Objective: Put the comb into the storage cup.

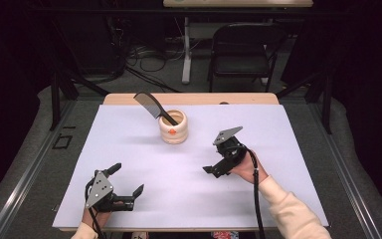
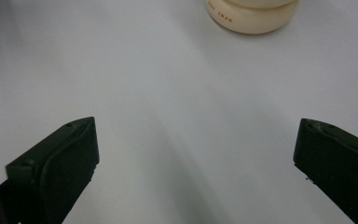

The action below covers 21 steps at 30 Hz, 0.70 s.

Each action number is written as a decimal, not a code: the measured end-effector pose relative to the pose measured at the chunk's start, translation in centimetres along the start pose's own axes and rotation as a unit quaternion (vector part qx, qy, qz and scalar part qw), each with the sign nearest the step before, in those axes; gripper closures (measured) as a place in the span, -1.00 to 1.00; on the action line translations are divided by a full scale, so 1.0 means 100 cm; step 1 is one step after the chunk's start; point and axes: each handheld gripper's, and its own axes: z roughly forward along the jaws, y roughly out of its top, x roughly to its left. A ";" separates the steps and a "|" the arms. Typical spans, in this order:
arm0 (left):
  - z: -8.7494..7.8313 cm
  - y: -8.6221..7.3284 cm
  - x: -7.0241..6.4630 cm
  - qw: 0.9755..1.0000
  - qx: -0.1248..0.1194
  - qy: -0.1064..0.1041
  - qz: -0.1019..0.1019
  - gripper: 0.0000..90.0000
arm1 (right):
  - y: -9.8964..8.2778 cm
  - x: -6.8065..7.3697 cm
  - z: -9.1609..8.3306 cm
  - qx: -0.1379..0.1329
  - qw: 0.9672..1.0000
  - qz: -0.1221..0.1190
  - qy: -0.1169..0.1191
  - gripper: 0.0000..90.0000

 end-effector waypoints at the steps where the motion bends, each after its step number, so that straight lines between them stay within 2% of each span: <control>1: 0.000 0.000 0.000 1.000 0.000 0.000 0.000 -1.00 | -0.002 0.001 -0.001 -0.001 1.000 0.003 -0.002 -1.00; 6: 0.000 0.000 0.000 1.000 -0.001 0.001 -0.001 -1.00 | -0.010 0.004 -0.005 0.003 1.000 -0.002 -0.005 -1.00; 21: 0.000 0.000 0.000 1.000 0.000 0.001 0.000 -1.00 | -0.032 0.013 -0.025 0.002 1.000 0.004 -0.020 -1.00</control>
